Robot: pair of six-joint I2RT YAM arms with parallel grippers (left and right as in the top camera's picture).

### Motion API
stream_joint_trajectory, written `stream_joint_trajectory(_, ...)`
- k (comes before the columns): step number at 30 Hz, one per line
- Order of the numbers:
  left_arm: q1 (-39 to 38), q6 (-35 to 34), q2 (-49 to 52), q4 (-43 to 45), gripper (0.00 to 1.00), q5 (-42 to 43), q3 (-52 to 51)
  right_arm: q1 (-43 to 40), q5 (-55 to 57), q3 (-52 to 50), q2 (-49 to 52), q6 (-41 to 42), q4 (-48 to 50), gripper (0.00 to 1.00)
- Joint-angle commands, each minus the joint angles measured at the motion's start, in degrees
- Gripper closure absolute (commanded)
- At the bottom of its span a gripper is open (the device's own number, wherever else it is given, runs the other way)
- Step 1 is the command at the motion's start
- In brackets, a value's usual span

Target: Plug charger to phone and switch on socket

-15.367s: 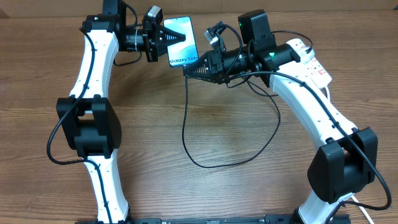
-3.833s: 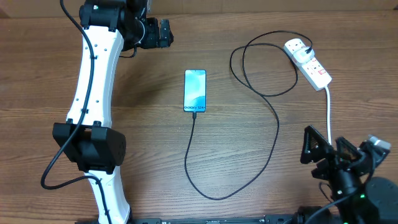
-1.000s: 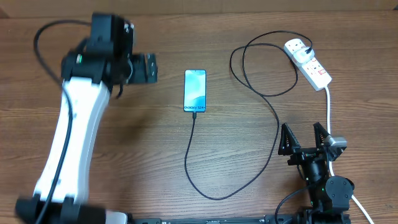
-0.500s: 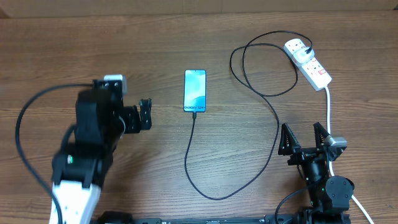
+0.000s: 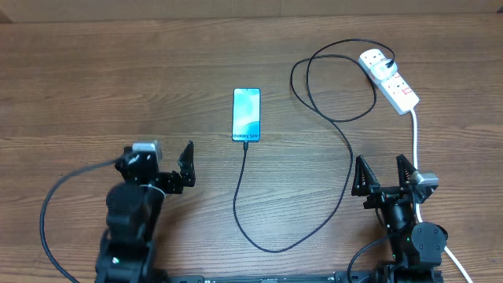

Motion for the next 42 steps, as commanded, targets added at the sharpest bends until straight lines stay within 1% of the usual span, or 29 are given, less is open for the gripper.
stream_joint_trajectory(1,-0.4,1.6,-4.5,6.8,0.0,-0.6,-6.6,0.4,-0.3,-0.6,-0.7,-0.3,0.2,0.0)
stream_joint_trajectory(6,-0.3,5.9,-10.4,14.8,0.0,-0.8,-14.6,0.4,-0.3,-0.6,-0.7,-0.3,0.2,0.0)
stream_joint_trajectory(9,0.8,6.1,-13.3,16.1,0.0,-0.8,-17.4,0.4,-0.3,-0.6,-0.7,-0.3,0.2,0.0)
stream_joint_trajectory(11,1.9,6.1,-14.7,14.3,0.0,-0.8,-17.3,0.4,-0.3,-0.6,-0.7,-0.3,0.2,0.0)
stream_joint_trajectory(16,4.4,6.1,-17.4,13.8,0.0,-0.8,-17.3,0.4,-0.3,-0.6,-0.7,-0.3,0.2,0.0)
stream_joint_trajectory(18,5.0,6.0,-19.0,12.2,0.0,-0.8,-17.3,0.4,-0.3,-0.6,-0.7,-0.3,0.2,0.0)
stream_joint_trajectory(20,5.5,5.6,-20.8,8.5,0.0,-0.9,-17.3,0.4,-0.3,-0.6,-0.7,-0.3,0.2,0.0)
stream_joint_trajectory(26,5.7,0.5,-25.3,-5.2,0.0,-4.2,-17.3,0.4,-0.3,-0.6,-0.7,-0.3,0.2,0.0)
stream_joint_trajectory(38,9.8,0.8,-30.1,-5.0,0.0,-3.6,-17.3,0.4,-0.3,-0.6,-0.7,-0.3,0.2,0.0)
stream_joint_trajectory(42,10.2,4.2,-31.5,-5.0,0.0,-3.1,-17.3,0.4,-0.3,-0.6,-0.7,-0.3,0.2,0.0)
